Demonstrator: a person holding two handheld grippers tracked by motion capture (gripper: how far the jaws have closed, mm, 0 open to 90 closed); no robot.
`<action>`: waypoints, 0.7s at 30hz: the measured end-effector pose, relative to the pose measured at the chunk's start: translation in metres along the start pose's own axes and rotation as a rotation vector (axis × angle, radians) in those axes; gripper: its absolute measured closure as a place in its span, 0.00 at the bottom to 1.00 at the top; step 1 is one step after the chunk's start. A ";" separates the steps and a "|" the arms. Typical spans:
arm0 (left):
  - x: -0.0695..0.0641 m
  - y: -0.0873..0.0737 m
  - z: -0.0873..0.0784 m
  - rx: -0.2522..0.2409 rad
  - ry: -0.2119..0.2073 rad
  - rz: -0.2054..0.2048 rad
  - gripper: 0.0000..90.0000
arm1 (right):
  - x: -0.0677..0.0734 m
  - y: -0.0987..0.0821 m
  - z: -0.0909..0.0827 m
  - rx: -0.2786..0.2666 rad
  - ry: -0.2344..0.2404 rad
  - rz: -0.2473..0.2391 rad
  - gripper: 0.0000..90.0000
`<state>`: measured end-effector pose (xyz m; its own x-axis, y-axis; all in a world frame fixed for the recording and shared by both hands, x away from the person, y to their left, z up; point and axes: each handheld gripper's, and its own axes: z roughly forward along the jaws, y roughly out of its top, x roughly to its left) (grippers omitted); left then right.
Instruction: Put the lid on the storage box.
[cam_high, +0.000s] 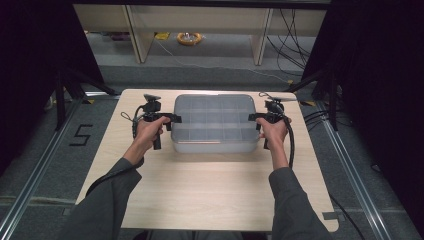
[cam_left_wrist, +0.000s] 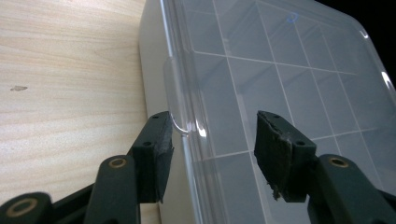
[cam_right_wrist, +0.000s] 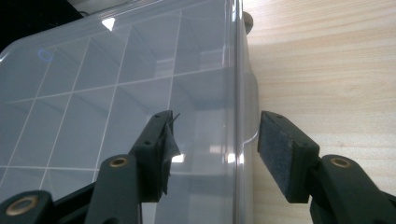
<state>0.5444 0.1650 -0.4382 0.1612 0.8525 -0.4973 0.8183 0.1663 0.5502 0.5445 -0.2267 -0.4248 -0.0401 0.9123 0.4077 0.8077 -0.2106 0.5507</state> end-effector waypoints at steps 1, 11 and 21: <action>0.000 0.000 0.000 0.004 0.000 0.009 0.53 | -0.003 -0.001 0.001 -0.002 -0.011 -0.052 0.54; 0.000 0.003 0.003 -0.012 0.029 0.015 0.59 | -0.001 0.000 0.005 -0.042 -0.036 -0.101 0.54; -0.004 0.003 0.007 -0.013 0.045 0.061 0.55 | -0.001 0.000 0.010 -0.043 -0.064 -0.076 0.54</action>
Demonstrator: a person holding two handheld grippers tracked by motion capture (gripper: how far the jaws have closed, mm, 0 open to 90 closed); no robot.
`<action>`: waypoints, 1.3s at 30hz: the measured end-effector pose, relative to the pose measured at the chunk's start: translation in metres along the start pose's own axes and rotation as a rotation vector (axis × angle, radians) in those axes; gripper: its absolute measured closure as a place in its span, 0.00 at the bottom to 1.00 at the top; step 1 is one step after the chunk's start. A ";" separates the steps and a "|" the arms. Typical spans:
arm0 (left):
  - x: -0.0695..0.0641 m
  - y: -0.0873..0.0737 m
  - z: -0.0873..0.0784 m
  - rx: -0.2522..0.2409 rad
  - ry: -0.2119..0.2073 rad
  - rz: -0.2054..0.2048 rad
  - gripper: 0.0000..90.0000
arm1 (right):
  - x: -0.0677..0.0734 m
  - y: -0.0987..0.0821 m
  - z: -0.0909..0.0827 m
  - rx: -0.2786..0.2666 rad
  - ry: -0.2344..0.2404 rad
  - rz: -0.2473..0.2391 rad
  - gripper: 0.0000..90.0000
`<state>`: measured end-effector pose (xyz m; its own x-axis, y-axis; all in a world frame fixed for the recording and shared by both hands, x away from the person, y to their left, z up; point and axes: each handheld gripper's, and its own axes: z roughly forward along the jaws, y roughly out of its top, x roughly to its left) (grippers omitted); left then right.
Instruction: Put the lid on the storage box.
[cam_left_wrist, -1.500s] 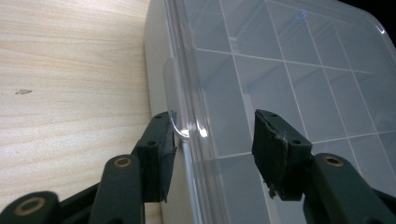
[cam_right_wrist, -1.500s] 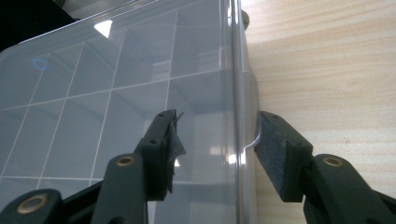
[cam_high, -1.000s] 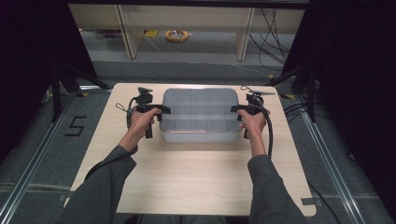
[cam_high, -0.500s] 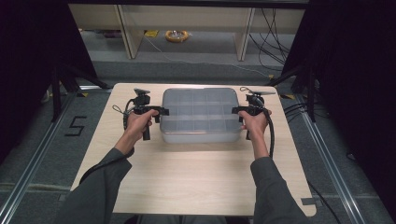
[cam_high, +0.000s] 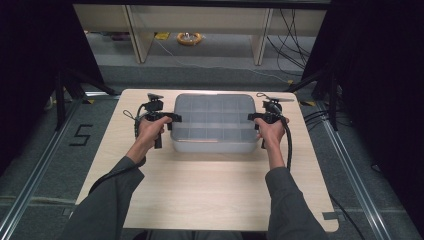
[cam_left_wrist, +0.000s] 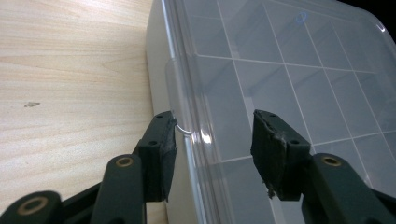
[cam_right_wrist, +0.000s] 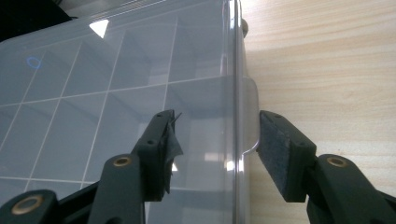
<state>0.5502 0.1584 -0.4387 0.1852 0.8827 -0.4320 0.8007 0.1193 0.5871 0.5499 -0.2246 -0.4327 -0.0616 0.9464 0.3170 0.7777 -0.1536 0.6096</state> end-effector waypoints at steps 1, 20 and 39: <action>0.000 0.000 0.001 -0.004 -0.002 0.001 0.55 | 0.004 -0.001 0.000 0.014 0.020 0.057 0.55; 0.005 0.000 0.000 0.013 -0.016 0.004 0.56 | -0.003 -0.002 0.002 -0.039 0.035 0.007 0.57; 0.008 0.000 -0.009 -0.004 -0.004 0.038 0.72 | 0.001 -0.005 -0.003 -0.029 0.009 -0.055 0.58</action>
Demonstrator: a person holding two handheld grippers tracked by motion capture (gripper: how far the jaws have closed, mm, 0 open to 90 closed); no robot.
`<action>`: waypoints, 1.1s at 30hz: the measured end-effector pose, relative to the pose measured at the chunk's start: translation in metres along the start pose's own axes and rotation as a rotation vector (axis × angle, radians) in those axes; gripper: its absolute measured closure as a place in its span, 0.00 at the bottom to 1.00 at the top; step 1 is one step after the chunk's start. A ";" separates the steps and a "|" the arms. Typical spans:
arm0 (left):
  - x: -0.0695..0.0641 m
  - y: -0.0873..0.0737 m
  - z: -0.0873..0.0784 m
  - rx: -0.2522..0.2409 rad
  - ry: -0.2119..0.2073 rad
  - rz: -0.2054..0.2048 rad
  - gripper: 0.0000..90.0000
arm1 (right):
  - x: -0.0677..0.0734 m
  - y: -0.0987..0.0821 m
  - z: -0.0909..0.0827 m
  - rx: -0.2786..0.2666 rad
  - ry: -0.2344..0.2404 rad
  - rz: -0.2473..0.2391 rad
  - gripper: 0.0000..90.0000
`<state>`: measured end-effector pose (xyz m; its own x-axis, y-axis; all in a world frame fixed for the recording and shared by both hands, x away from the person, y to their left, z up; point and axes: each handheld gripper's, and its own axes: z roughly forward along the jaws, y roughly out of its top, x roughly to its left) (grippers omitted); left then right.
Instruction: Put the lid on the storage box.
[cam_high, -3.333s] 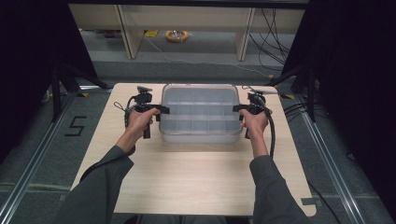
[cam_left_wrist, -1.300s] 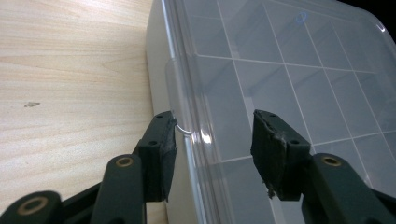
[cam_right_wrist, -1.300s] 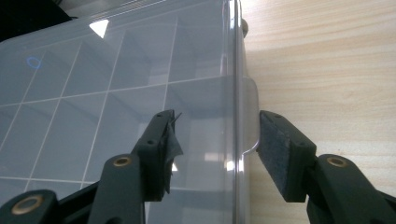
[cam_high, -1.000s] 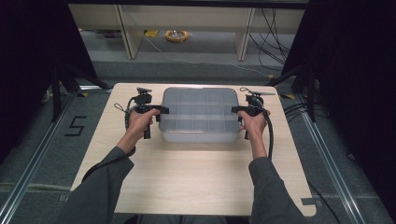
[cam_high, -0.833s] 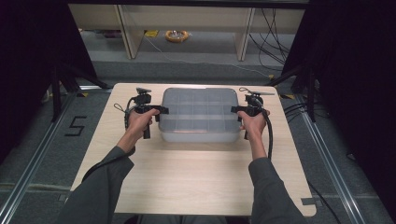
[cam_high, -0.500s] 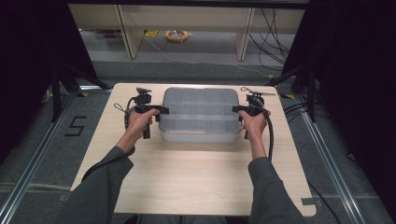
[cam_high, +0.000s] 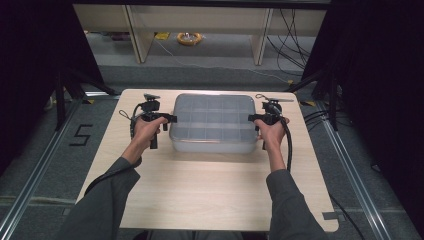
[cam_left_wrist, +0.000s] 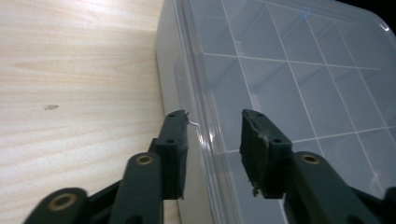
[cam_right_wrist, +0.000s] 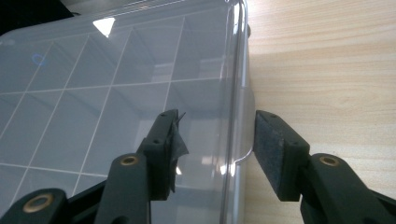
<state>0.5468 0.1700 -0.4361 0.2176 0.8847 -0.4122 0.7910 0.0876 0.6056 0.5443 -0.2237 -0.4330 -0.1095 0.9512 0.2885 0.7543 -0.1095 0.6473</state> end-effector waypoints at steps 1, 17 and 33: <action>0.000 0.000 0.000 0.000 0.000 0.000 0.74 | 0.000 0.000 0.000 0.000 0.000 0.000 0.58; -0.001 0.000 0.001 0.001 -0.003 0.014 0.76 | -0.005 0.000 -0.003 -0.018 0.000 -0.052 0.66; -0.004 -0.001 0.003 -0.020 0.026 0.021 0.73 | -0.001 0.000 0.000 -0.038 -0.013 -0.001 0.68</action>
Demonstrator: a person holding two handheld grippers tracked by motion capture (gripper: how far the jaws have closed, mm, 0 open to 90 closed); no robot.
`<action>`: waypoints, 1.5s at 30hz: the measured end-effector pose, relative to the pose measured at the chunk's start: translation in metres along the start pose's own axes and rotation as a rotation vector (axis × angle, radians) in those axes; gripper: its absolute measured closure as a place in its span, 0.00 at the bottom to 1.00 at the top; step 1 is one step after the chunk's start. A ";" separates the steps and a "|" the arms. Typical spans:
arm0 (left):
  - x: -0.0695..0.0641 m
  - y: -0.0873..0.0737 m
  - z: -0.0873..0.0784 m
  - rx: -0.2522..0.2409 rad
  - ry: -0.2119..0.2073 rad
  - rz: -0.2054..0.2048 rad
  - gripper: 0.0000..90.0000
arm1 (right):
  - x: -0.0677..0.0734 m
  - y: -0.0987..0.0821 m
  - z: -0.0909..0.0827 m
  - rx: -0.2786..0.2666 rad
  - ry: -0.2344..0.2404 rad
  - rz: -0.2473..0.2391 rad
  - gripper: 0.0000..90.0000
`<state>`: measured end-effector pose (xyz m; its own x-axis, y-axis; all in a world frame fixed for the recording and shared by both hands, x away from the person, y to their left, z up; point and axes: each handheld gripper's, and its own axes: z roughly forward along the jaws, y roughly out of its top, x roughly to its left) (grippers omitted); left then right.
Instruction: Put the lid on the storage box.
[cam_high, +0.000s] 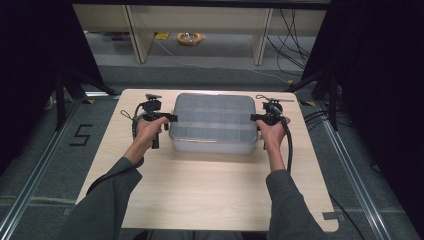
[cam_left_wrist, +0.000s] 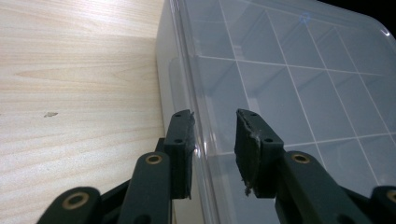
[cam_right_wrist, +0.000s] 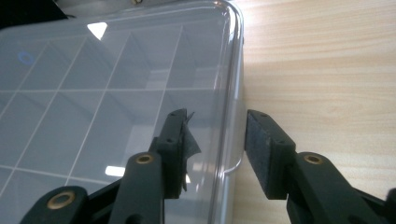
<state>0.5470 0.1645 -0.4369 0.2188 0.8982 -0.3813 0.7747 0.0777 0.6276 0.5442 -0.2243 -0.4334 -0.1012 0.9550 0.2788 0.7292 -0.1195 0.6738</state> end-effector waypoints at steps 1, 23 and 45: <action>0.000 0.000 0.000 0.006 0.004 0.006 0.73 | -0.006 0.002 0.002 -0.024 0.012 -0.069 0.68; -0.002 0.001 -0.002 -0.037 -0.007 -0.016 0.66 | -0.004 0.006 0.010 -0.032 0.031 0.106 0.66; 0.016 -0.054 -0.073 -0.072 -0.105 0.121 0.53 | 0.002 -0.027 -0.063 -0.059 0.152 -0.137 0.40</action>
<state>0.4651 0.2063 -0.4269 0.3717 0.8531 -0.3662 0.6954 0.0055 0.7186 0.4818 -0.2361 -0.4083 -0.3013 0.9119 0.2786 0.6610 -0.0109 0.7503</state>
